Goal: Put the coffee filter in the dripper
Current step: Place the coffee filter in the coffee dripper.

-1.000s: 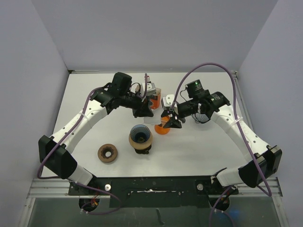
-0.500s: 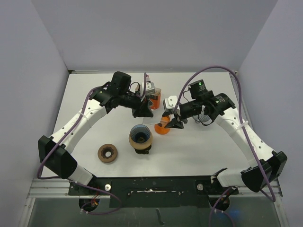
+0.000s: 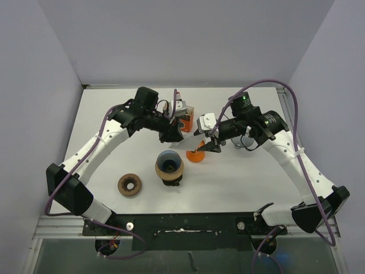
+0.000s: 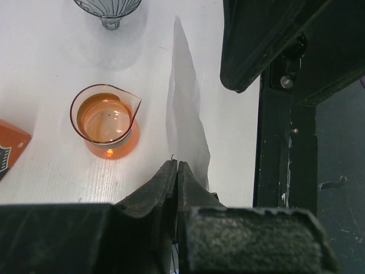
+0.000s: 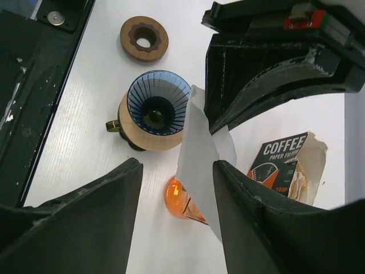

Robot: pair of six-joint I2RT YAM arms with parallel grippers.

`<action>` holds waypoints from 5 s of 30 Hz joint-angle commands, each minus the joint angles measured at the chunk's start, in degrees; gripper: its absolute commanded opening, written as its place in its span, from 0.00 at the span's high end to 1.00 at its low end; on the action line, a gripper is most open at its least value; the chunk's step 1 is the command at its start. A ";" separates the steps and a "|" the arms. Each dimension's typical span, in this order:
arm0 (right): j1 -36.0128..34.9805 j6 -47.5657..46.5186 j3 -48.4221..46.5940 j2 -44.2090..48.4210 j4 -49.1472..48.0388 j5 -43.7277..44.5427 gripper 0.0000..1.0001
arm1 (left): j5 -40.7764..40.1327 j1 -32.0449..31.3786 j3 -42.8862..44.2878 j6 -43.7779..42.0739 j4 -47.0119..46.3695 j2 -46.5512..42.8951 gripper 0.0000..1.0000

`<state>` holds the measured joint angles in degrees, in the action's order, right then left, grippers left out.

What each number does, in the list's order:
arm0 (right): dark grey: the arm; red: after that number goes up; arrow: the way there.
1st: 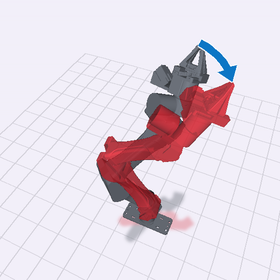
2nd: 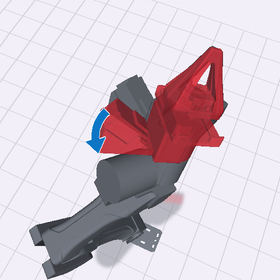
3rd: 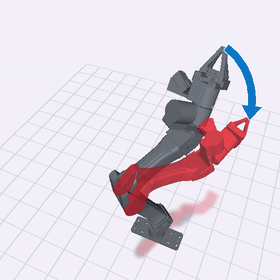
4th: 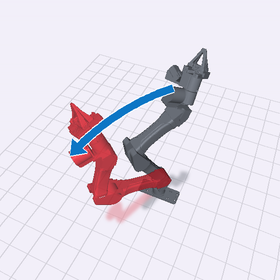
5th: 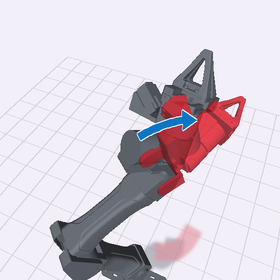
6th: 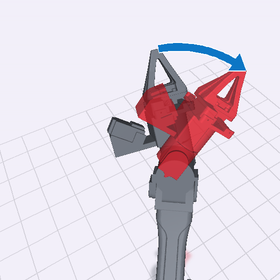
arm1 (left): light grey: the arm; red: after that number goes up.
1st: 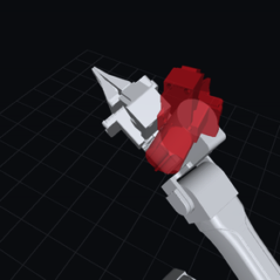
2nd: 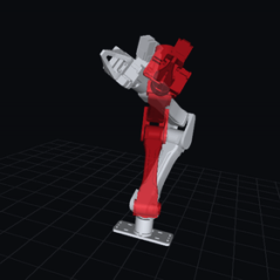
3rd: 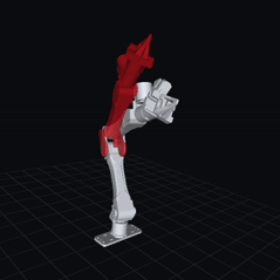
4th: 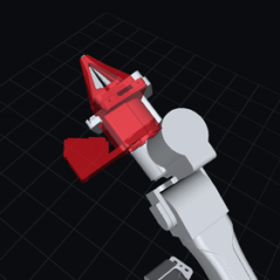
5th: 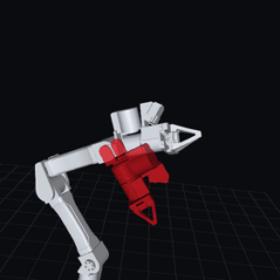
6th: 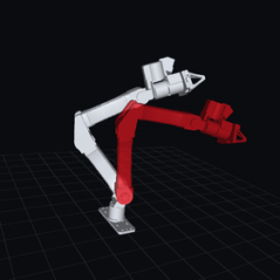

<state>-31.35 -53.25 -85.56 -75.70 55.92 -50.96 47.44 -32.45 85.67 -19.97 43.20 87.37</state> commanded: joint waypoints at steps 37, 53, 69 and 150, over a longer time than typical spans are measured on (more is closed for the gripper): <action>-2.04 -0.53 -4.56 -4.85 -2.58 -4.12 0.47 | 3.71 0.03 2.31 -1.70 0.57 0.34 1.00; -2.05 -0.95 -2.51 -5.96 -1.91 -3.27 0.51 | 3.80 0.03 2.56 -1.74 1.00 0.08 1.00; -2.05 -2.87 -2.77 -6.33 1.13 -1.38 0.57 | 3.75 0.02 3.08 -2.16 2.87 0.44 1.00; -9.40 6.53 -0.94 -16.32 -7.40 -8.63 0.88 | -10.31 5.76 -10.95 -5.63 9.34 -11.13 1.00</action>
<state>-40.23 -48.23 -87.72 -92.82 52.84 -57.56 36.29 -27.00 75.48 -24.86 55.46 78.04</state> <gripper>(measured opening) 0.113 0.010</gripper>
